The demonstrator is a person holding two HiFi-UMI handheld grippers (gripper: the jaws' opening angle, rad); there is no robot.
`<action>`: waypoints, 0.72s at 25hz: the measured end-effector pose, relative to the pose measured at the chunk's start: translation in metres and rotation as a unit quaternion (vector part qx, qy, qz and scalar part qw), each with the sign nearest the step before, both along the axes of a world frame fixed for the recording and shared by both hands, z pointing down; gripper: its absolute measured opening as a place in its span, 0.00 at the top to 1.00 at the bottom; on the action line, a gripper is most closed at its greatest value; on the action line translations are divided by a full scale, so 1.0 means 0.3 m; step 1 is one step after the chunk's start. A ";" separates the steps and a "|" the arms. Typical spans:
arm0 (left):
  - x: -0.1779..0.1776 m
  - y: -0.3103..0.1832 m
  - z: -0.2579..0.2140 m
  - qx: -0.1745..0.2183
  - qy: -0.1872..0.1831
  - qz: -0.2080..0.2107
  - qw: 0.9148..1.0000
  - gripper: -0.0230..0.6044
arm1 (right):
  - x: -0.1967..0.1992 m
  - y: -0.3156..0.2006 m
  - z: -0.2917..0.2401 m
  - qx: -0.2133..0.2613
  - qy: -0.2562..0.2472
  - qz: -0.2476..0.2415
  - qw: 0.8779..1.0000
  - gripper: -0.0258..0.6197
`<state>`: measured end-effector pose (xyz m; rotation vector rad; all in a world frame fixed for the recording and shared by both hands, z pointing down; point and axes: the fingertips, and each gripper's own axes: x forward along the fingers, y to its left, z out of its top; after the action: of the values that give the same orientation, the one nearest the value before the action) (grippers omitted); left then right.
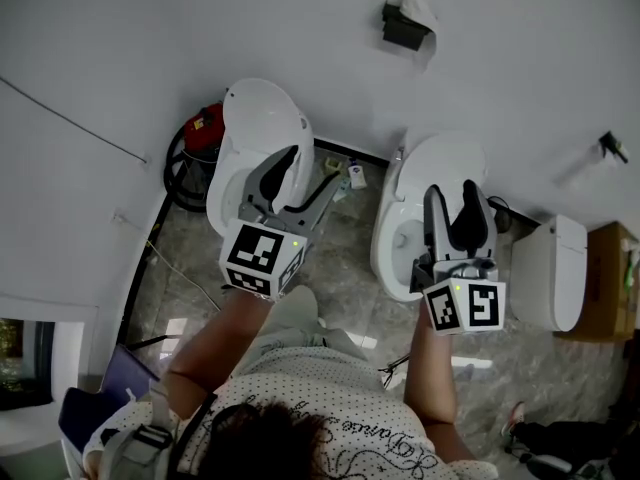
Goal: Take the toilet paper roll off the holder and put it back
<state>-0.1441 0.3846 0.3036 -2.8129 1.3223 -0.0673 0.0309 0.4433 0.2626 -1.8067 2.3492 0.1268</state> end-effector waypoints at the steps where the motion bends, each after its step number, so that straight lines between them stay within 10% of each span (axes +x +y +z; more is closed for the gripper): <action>1: 0.010 -0.004 -0.005 0.000 0.001 0.002 1.000 0.50 | 0.008 -0.001 -0.009 0.004 -0.001 -0.001 1.000 0.56; 18: 0.124 -0.480 -0.026 0.020 0.014 0.024 0.999 0.40 | 0.073 -0.459 -0.008 0.004 0.001 -0.005 1.000 0.43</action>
<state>-0.1068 0.2408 0.2958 -2.8198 1.2468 -0.0010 0.0527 0.3054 0.2601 -1.7910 2.3547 0.1373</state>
